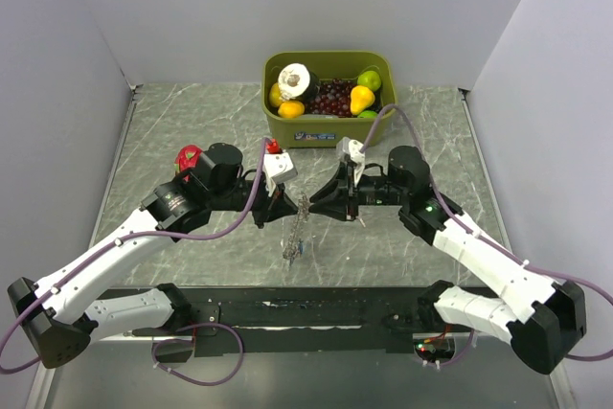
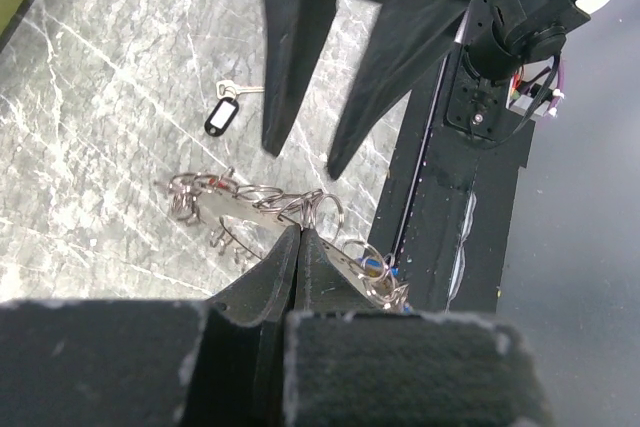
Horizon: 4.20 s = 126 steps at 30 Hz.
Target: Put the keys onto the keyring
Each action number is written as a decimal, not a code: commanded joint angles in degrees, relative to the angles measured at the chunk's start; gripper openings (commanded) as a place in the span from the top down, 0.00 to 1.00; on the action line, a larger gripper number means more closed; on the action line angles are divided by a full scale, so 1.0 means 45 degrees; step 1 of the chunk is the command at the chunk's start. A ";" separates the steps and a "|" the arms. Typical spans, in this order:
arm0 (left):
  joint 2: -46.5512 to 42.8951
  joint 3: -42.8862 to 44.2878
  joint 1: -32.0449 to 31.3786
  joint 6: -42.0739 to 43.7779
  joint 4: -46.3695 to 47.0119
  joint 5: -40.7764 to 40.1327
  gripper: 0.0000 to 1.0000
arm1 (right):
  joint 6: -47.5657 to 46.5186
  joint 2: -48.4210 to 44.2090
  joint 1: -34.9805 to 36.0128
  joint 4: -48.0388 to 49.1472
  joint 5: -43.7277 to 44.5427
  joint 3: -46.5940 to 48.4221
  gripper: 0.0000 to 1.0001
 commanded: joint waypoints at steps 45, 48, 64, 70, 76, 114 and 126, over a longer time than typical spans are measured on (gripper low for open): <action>0.0044 0.0003 -0.0090 0.0068 0.1062 0.0773 0.99 | -0.0466 0.1112 0.0498 0.0234 -0.1024 0.1035 0.99; 0.0044 0.0061 -0.0090 0.0049 0.0926 0.0558 0.99 | -0.0524 0.1053 0.0498 0.0117 -0.0965 0.1035 1.00; -0.2513 -0.2768 0.1233 -0.3230 0.6156 -0.0053 0.45 | 0.1232 -0.0507 0.0225 0.3317 -0.0008 -0.0800 1.00; -0.3042 -0.5132 0.3460 -0.6119 1.1675 0.5275 0.49 | 0.2403 -0.0783 -0.0010 0.4901 -0.0672 -0.1114 1.00; -0.2164 -0.5485 0.3758 -0.7683 1.3461 0.7138 0.50 | 0.3263 -0.0802 -0.0049 0.5487 -0.0282 -0.1094 1.00; 0.0161 -0.3572 0.2527 -0.4893 0.9736 0.5364 0.71 | 0.3734 -0.0392 -0.0029 0.5586 -0.0047 -0.0958 1.00; -0.0523 -0.3552 0.2546 -0.4678 0.9461 0.5245 0.70 | 0.3753 -0.0411 -0.0029 0.5703 -0.0184 -0.0958 1.00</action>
